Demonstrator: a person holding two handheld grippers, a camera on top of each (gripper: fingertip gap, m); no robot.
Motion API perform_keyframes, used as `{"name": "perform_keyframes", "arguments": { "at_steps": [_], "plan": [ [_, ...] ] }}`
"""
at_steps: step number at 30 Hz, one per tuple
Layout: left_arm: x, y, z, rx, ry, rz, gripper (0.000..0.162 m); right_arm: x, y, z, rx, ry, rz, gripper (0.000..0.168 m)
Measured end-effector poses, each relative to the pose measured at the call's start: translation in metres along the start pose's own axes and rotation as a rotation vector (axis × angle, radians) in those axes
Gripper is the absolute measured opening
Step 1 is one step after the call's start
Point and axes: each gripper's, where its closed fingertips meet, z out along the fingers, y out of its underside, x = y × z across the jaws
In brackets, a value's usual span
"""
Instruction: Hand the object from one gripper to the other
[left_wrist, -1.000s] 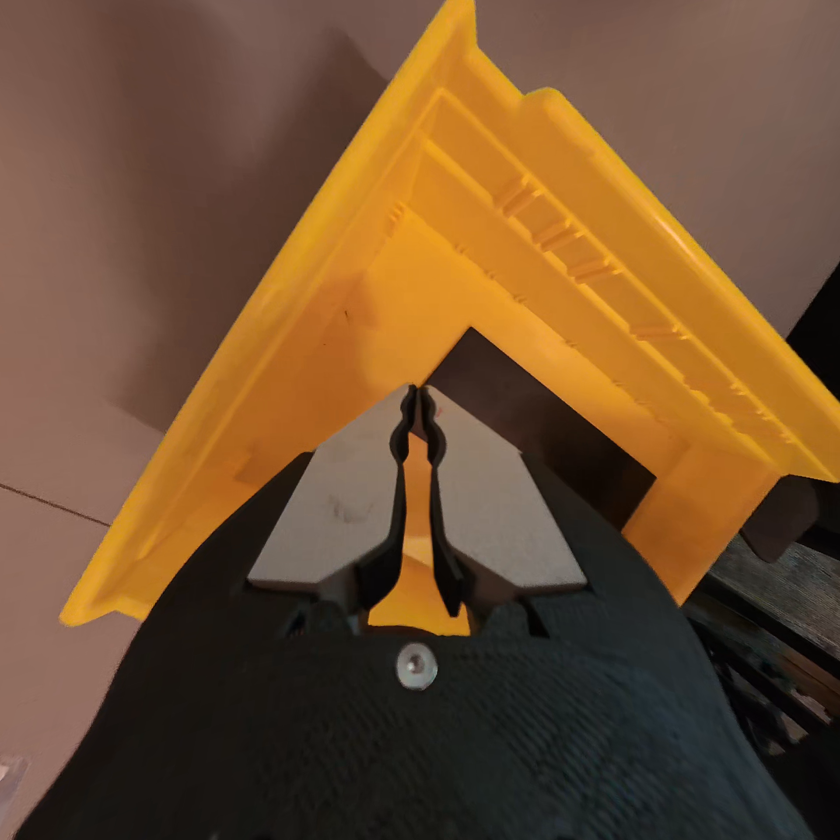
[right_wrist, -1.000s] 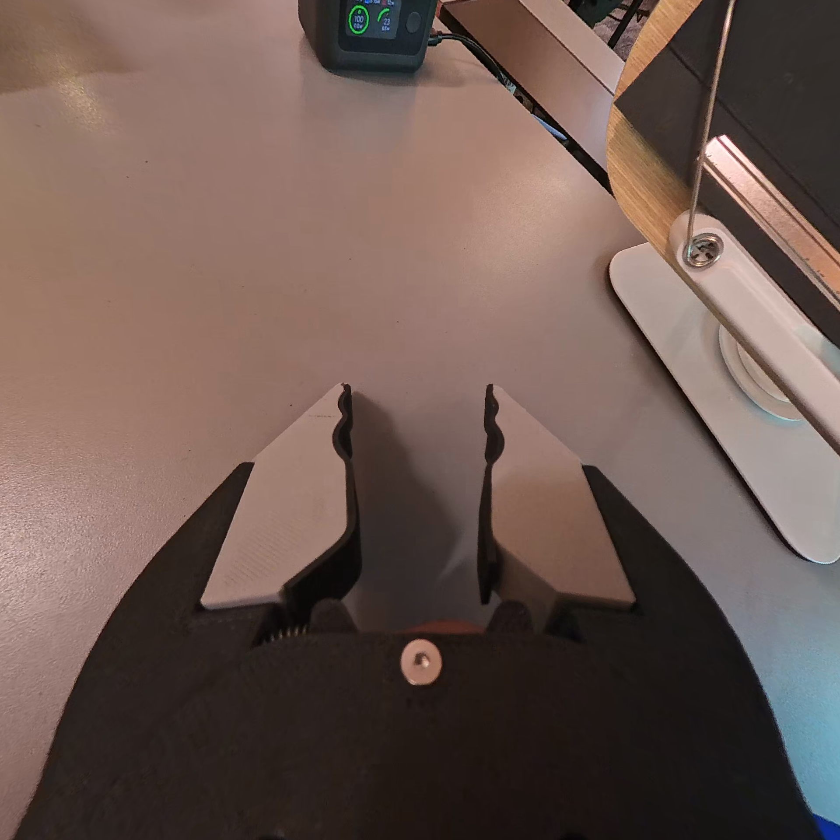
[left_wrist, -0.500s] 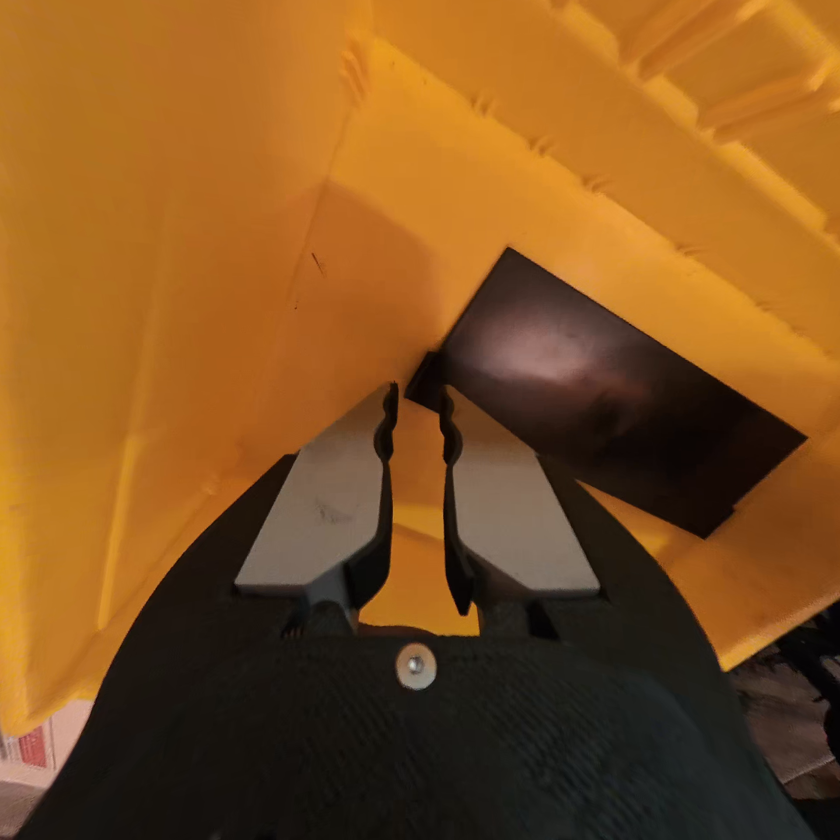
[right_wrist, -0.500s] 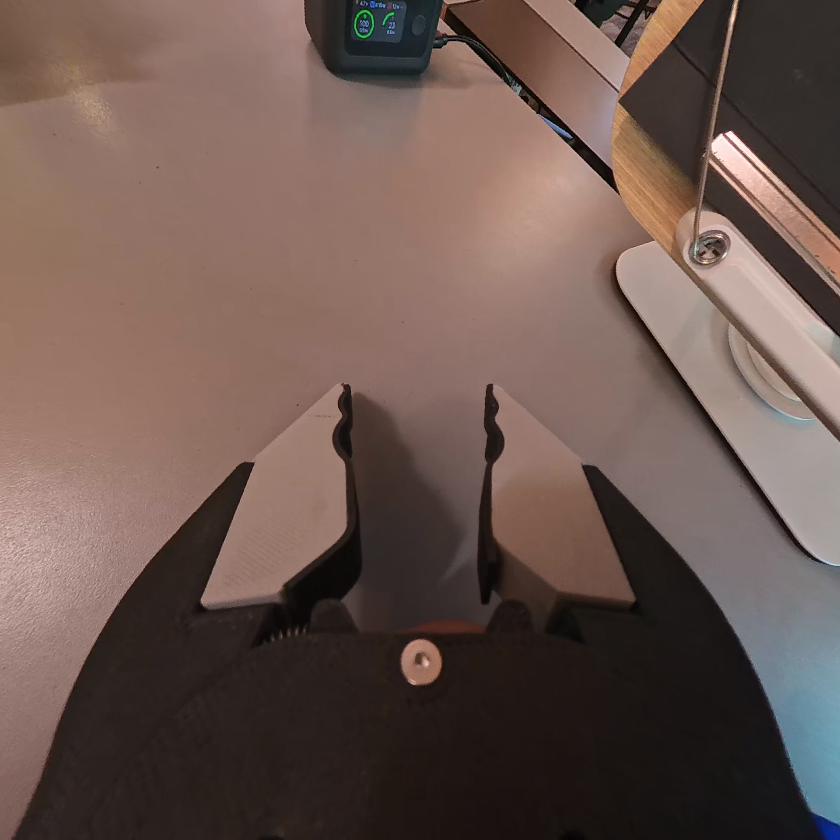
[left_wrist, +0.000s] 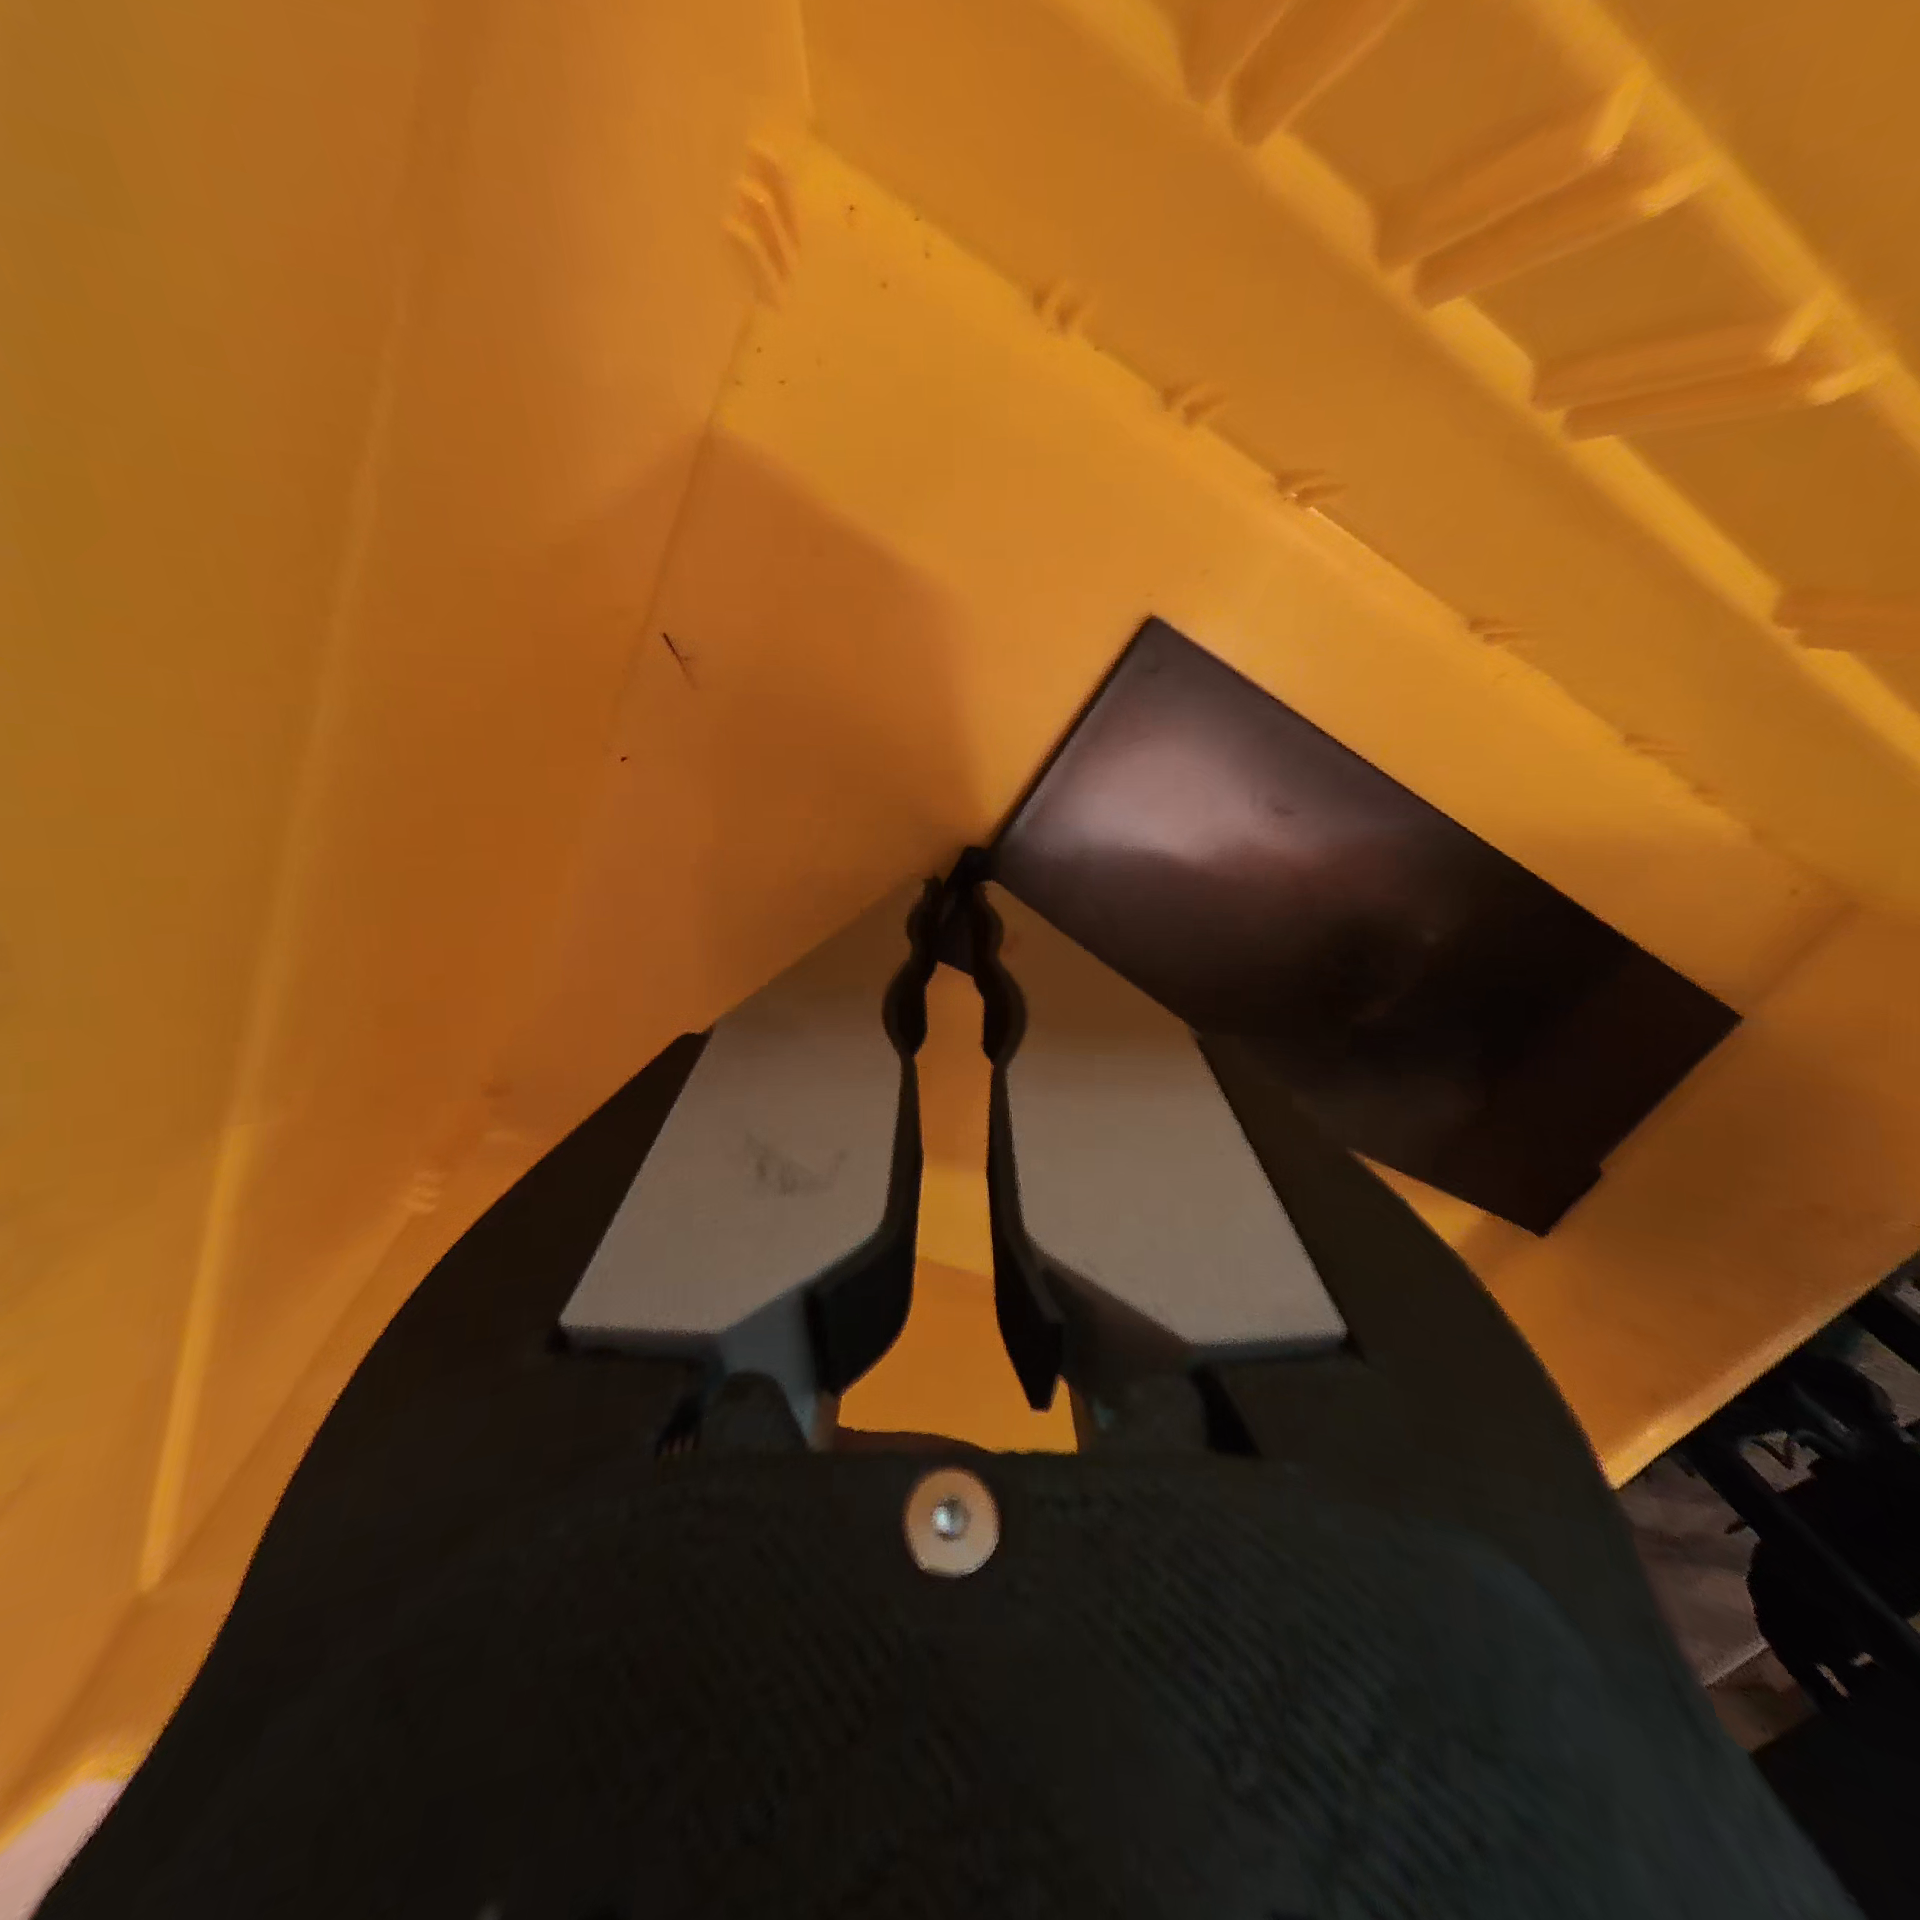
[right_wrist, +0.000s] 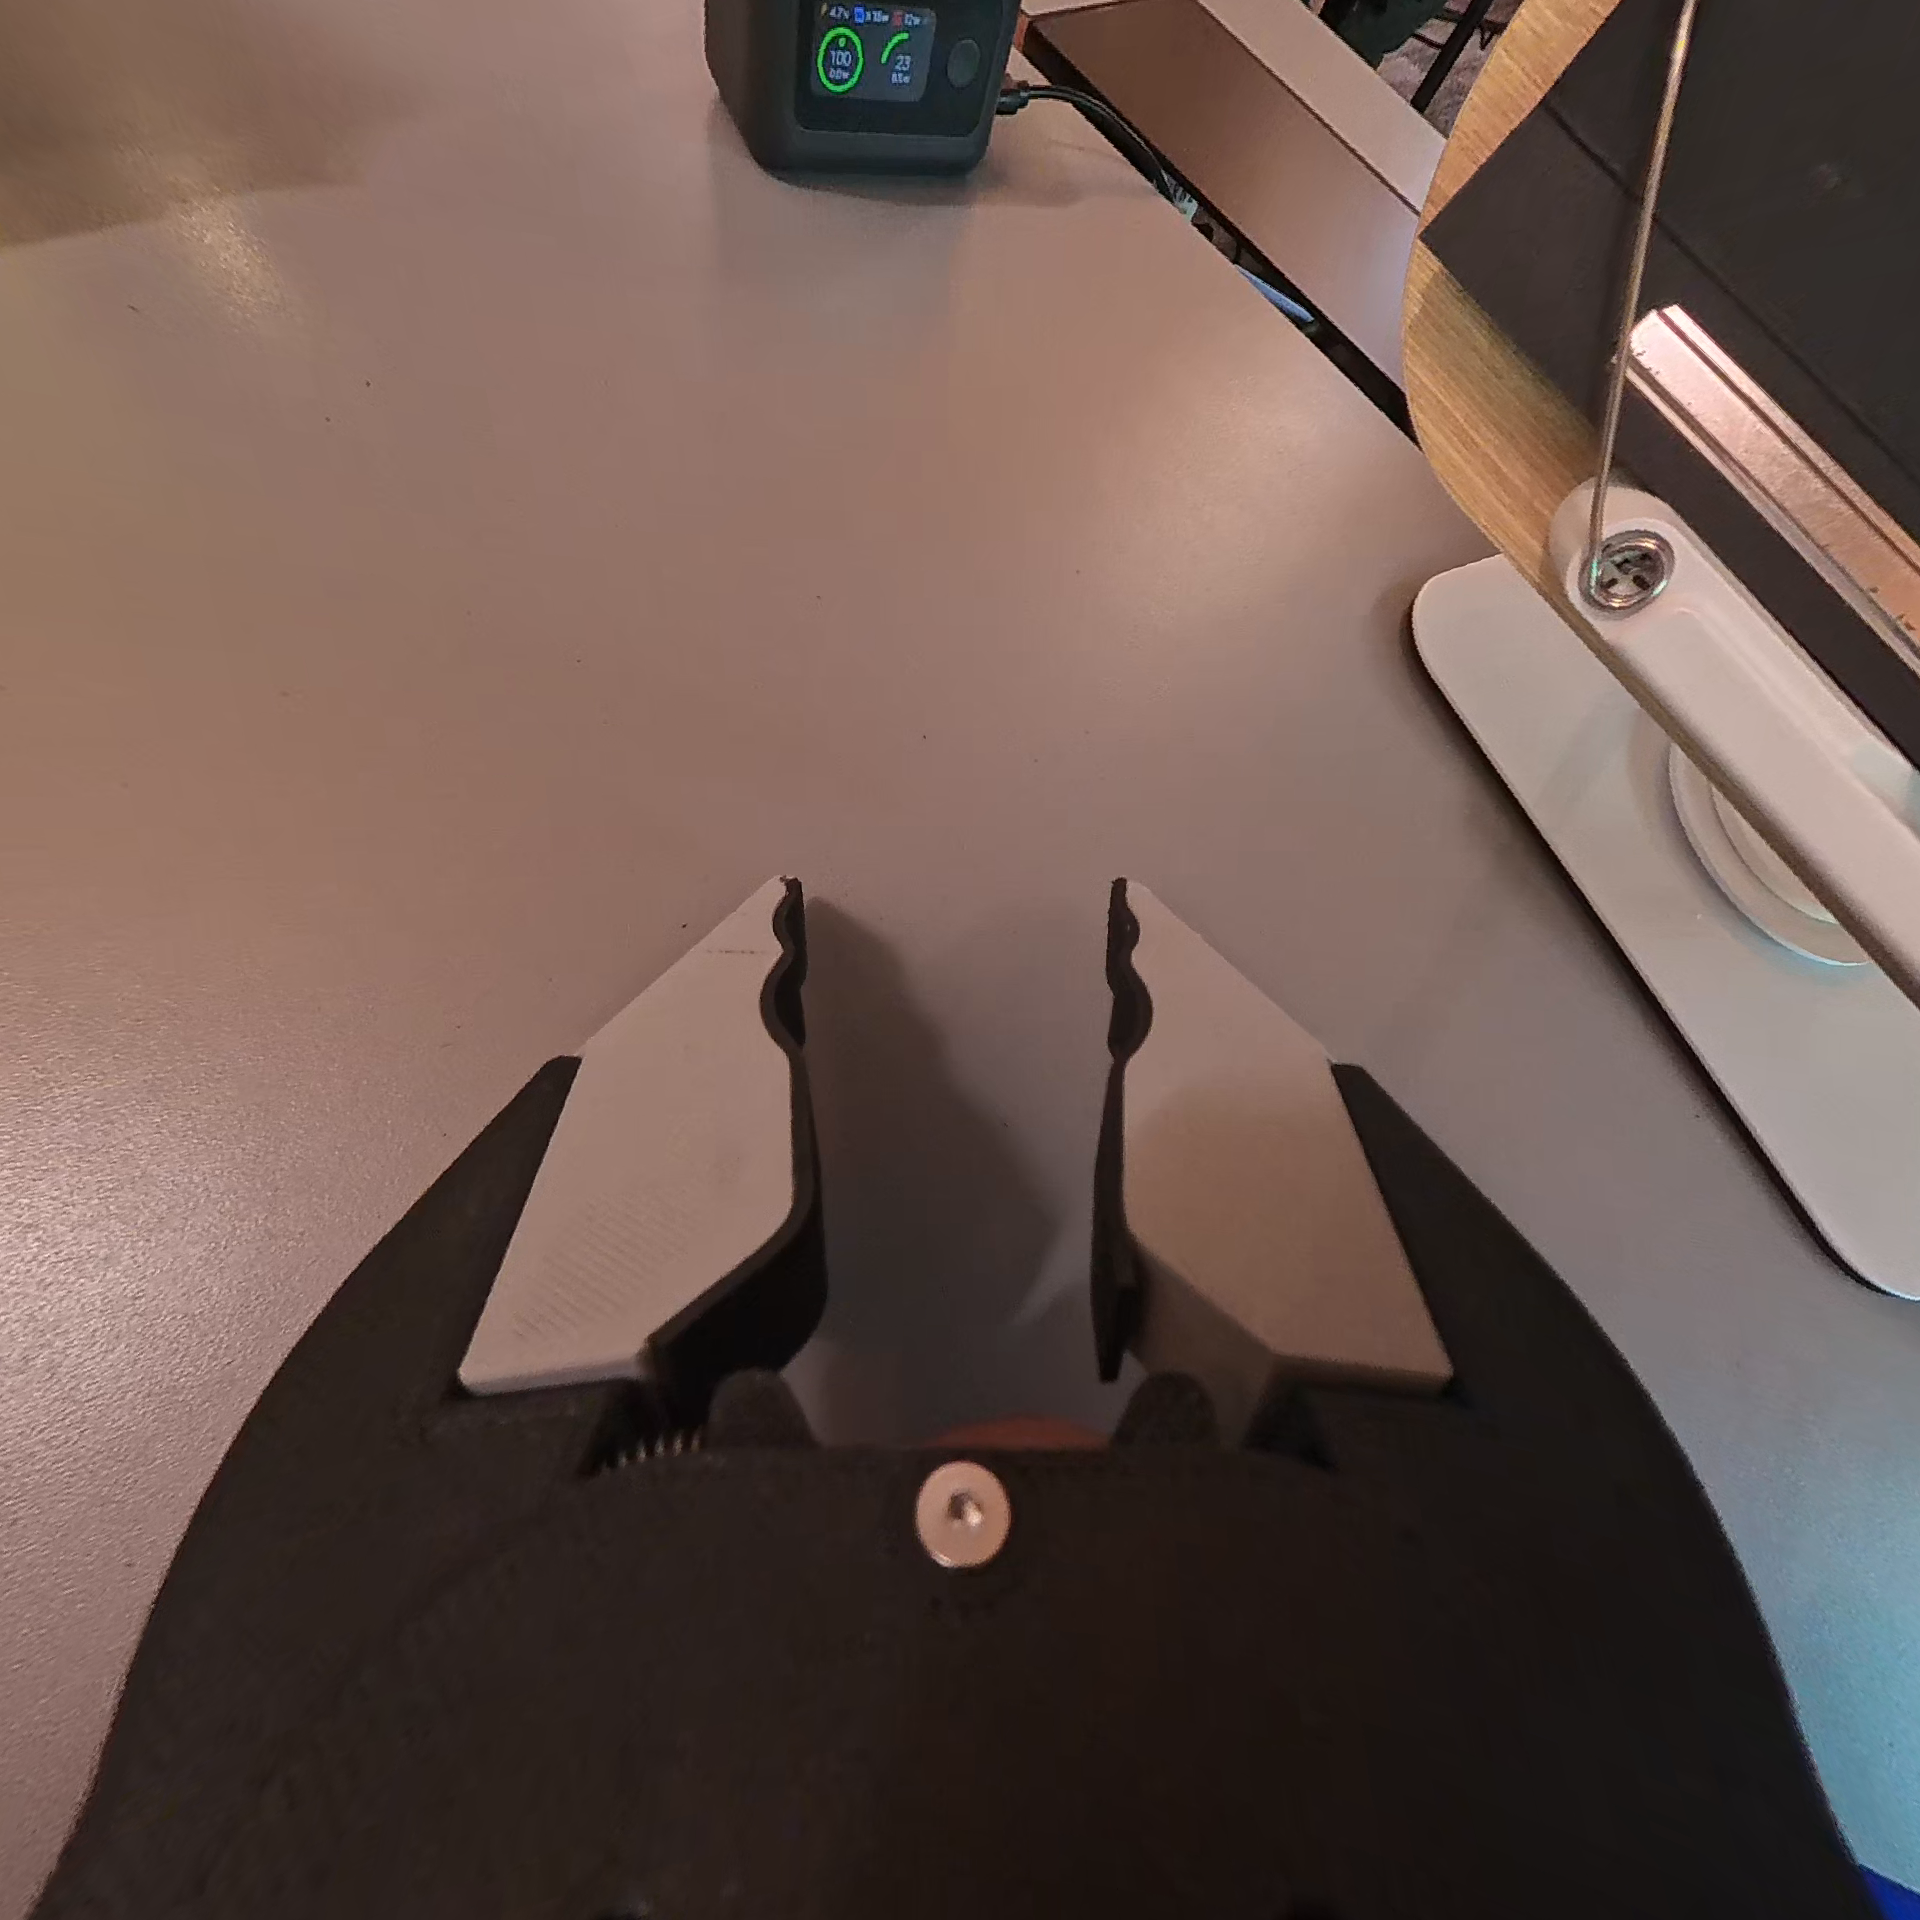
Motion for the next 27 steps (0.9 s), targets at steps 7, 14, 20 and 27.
{"name": "perform_keyframes", "arguments": {
  "at_steps": [7, 14, 20, 27],
  "plan": [
    [-0.013, 0.01, -0.01, -0.043, -0.2, 0.116, 0.0, -0.001, -0.001, -0.002, 0.011, -0.004, 0.003, 0.055],
    [-0.008, 0.01, -0.038, 0.097, -0.291, 0.065, 0.0, -0.004, -0.001, -0.001, 0.005, -0.008, -0.011, 0.055],
    [-0.009, 0.006, -0.021, 0.09, -0.251, 0.055, 0.002, -0.008, -0.001, -0.002, 0.005, -0.013, -0.027, 0.054],
    [-0.013, -0.005, -0.003, 0.031, -0.199, 0.071, 0.01, -0.009, 0.0, -0.002, 0.0, -0.032, -0.014, 0.054]
  ]
}}
